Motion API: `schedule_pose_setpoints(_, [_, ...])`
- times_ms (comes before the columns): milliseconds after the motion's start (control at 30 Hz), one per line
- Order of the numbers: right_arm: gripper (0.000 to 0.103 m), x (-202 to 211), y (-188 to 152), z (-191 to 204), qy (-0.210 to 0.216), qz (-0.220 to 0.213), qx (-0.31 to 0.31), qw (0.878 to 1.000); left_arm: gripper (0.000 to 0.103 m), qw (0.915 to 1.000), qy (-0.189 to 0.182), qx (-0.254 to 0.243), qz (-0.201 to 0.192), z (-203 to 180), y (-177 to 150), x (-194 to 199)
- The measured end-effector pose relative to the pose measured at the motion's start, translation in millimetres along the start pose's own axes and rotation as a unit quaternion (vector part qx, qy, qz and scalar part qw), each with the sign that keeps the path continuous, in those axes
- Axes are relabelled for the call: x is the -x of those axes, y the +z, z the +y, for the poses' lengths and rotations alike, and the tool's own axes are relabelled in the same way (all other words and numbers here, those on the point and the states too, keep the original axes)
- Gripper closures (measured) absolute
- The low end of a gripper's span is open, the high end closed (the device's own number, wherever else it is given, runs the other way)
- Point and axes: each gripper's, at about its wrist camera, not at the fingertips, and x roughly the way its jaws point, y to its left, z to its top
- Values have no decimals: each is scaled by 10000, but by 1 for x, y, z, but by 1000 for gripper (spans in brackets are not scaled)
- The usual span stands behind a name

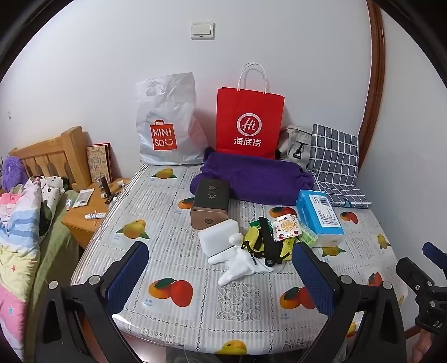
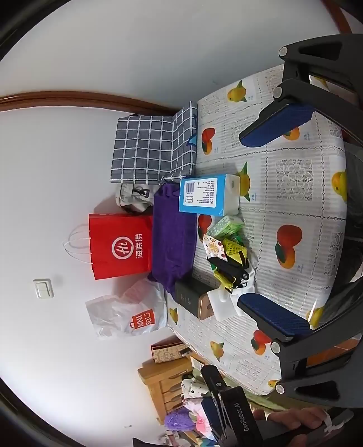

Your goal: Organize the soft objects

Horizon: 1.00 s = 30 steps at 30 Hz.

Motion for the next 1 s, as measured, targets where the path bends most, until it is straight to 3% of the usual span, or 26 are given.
schedule_pose_setpoints(1000, [0,7,0,0,2,-21,-46,10000,0,9999,61,-71,-142,-7,-1,14])
